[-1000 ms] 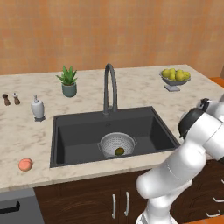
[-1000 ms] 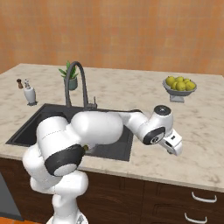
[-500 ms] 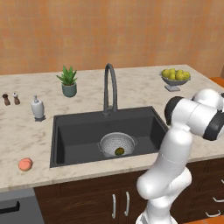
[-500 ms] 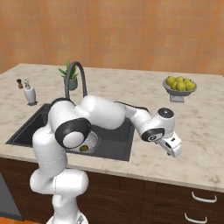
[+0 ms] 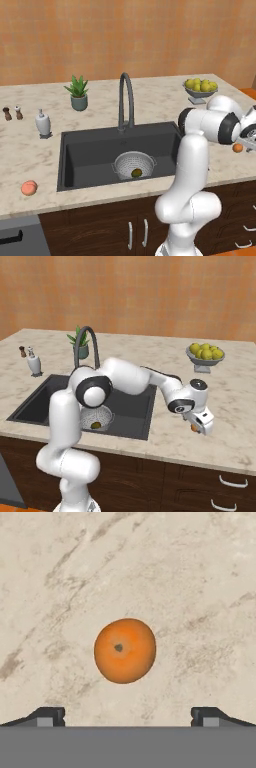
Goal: Put the colander in the sink, put the mango, peach, tangerine in the colander, and turn on the sink faucet and pour water over the colander.
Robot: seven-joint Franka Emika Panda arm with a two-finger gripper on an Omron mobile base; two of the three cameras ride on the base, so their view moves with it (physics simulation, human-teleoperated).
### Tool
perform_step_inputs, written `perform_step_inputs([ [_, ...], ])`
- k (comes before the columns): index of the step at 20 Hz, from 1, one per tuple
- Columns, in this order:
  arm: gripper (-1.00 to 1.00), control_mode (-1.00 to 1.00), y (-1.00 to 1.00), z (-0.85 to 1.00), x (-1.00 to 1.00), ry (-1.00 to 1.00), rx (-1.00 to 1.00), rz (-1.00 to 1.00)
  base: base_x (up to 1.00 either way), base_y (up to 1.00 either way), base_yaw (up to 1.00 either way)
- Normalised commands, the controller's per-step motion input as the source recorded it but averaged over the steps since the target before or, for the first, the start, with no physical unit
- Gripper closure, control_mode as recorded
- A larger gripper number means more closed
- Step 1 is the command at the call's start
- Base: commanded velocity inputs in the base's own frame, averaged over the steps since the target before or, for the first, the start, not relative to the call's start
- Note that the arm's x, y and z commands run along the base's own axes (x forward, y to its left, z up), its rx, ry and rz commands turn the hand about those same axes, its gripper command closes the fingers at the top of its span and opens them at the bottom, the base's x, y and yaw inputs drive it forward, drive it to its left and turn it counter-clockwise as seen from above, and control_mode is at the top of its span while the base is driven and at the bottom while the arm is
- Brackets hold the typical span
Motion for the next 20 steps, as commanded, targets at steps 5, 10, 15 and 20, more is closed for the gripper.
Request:
perform_step_inputs([
  [5, -1.0, -1.0, -0.07, -0.18, 0.16, 0.03, 0.0, -0.01, 0.0, 0.0, 0.0],
  [10, -1.0, -1.0, -0.02, -0.21, 0.14, 0.0, 0.0, -0.01, 0.0, 0.0, 0.0],
  [15, -1.0, -1.0, 0.0, -0.25, 0.12, 0.0, 0.0, 0.0, 0.0, 0.0, 0.0],
  [20, -1.0, -1.0, 0.0, -0.26, 0.07, 0.0, 0.0, -0.01, 0.0, 0.0, 0.0],
])
